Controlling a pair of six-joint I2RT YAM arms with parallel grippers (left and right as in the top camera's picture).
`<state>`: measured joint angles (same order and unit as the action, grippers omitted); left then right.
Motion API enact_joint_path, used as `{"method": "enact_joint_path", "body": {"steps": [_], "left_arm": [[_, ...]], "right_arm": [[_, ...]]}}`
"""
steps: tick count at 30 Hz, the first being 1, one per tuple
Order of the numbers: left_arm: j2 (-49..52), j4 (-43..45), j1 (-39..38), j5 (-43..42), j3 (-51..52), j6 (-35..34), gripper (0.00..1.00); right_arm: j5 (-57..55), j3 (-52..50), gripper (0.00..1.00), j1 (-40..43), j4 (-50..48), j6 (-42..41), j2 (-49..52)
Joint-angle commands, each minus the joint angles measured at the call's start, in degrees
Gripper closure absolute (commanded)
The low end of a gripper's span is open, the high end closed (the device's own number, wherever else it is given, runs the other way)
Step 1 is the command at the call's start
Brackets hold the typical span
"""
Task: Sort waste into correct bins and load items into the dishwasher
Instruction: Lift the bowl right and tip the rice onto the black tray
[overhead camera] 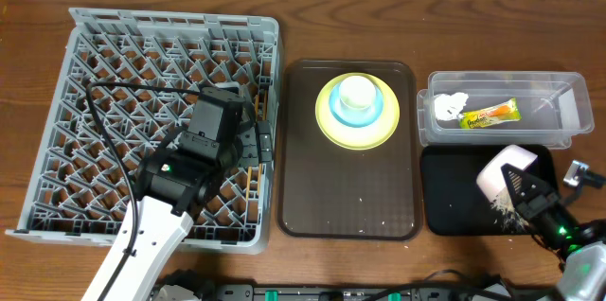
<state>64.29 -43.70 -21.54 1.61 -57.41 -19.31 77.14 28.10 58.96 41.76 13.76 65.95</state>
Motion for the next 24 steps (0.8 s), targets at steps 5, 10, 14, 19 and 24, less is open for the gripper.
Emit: {"method": "enact_joint_path", "body": {"steps": [5, 10, 14, 19, 24], "left_arm": [[0.04, -0.24, -0.07, -0.11, -0.85, 0.13, 0.07], [0.04, -0.24, -0.07, -0.11, -0.85, 0.11, 0.07], [0.04, -0.24, -0.07, -0.11, -0.85, 0.13, 0.07], [0.04, -0.24, -0.07, -0.11, -0.85, 0.13, 0.07], [0.04, -0.24, -0.07, -0.11, -0.85, 0.13, 0.07]], "right_arm": [[12.26, -3.91, 0.99, 1.09, -5.14, -1.51, 7.48], [12.26, -3.89, 0.99, 1.14, -9.29, -5.22, 9.11], [12.28, -3.67, 0.99, 1.14, -14.45, -21.59, 9.09], [12.24, -3.67, 0.99, 1.14, -24.17, -33.68, 8.39], [12.26, -3.67, 0.99, 1.09, -25.22, -41.66, 7.63]]}}
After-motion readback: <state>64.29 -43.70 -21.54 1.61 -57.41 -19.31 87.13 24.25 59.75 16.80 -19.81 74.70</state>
